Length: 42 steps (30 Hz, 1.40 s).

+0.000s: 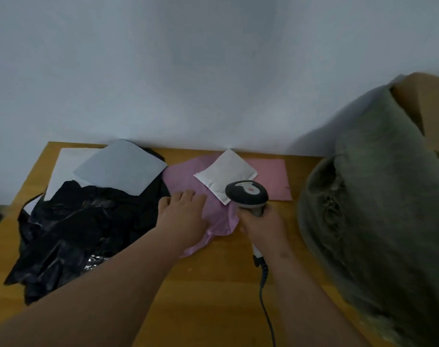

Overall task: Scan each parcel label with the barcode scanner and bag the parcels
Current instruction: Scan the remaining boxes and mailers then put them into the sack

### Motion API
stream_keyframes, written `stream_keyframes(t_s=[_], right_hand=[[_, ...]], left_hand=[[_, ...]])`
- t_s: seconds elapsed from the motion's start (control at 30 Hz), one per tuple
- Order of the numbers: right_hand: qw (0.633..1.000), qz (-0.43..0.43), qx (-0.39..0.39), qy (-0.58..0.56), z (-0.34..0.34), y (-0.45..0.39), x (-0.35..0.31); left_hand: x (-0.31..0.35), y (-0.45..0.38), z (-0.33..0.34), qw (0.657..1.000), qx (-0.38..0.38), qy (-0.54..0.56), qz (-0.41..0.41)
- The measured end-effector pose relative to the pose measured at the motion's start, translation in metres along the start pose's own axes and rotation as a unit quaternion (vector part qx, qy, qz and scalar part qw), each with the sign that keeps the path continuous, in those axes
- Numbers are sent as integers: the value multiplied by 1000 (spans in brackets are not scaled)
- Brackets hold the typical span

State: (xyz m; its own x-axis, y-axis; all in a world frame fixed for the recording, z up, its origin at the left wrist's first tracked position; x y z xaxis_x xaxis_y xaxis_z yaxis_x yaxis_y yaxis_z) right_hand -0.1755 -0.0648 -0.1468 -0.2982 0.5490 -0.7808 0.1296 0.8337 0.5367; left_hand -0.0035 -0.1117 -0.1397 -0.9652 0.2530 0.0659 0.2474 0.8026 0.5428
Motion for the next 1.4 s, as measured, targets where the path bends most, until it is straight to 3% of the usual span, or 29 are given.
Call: stream_keyframes(t_s=[0.3,0.53,0.9,1.03,1.13,1.2,1.23,1.3,1.4], right_hand=[[1000,12,21,-12,-4,-45,5],[995,47,29,-79,-1,-57,16],[990,58,46,-118,0,-54,12],[989,45,52,-135,-1,-47,7],[987,23,68,-145,-3,-41,4],[984,10,74,-162,-3,-37,2],[982,4,78,-171,-3,-34,0],[979,-6,83,-185,-2,-28,-5],[972,-15,68,-225,1,-17,-15]], left_hand=[[10,-78,-5,999,17,3,36],[16,-115,10,997,-40,-20,57],[12,-113,2,993,65,-38,91],[7,-100,4,990,113,27,86],[2,-90,8,980,97,167,49],[-1,-77,5,939,70,337,11],[-3,-70,4,899,53,435,-12],[-5,-57,4,792,15,608,-54],[-8,-41,3,658,-25,750,-66]])
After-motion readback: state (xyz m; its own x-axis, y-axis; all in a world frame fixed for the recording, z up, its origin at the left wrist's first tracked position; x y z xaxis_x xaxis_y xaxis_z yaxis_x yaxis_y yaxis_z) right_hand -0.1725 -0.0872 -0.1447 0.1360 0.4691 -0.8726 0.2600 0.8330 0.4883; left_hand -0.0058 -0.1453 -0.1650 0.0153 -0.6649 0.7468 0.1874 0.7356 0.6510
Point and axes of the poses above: each hand's wrist, its own y-axis away from the middle knuckle, its own z-axis out of the palm, x = y × z, the point moved 2 cm from there along -y, towards the middle knuckle, and after that the axes turned 13 degrees about -x, right-handed, at the moved point
